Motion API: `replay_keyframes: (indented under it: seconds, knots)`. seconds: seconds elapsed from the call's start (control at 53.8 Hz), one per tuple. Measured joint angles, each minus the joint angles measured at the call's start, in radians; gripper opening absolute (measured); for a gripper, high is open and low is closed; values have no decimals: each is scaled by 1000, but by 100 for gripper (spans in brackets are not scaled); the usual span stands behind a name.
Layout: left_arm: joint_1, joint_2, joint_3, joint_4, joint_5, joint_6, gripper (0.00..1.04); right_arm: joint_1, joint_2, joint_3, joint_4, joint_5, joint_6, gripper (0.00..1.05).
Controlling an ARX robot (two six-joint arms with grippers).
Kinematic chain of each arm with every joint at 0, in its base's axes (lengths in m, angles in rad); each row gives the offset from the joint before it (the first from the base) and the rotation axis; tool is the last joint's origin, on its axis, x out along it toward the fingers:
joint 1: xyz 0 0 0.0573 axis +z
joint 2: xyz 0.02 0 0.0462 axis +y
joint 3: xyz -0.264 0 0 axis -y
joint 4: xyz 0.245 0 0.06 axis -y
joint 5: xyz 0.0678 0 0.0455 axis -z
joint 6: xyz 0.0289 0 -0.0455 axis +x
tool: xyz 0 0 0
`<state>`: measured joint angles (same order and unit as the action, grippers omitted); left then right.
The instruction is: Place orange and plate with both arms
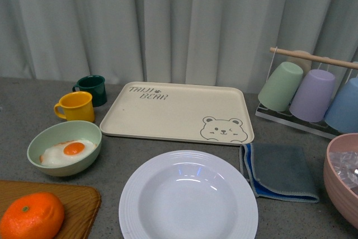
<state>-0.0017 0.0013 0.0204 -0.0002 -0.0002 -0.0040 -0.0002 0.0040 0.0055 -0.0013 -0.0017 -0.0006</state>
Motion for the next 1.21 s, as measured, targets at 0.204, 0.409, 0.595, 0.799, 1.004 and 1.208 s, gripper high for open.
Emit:
replay_keyframes:
  seconds: [0.204,0.409,0.595,0.799,1.004,1.208]
  knots:
    - [0,0,0,0,0,0,98,0,0,0,0,0,0,95]
    - [0,0,0,0,0,0,98,0,0,0,0,0,0,95]
    - [0,0,0,0,0,0,98,0,0,0,0,0,0,95]
    - [0,0,0,0,0,0,98,0,0,0,0,0,0,95]
    - [0,0,0,0,0,0,98,0,0,0,0,0,0,95]
    - [0,0,0,0,0,0,98,0,0,0,0,0,0,95]
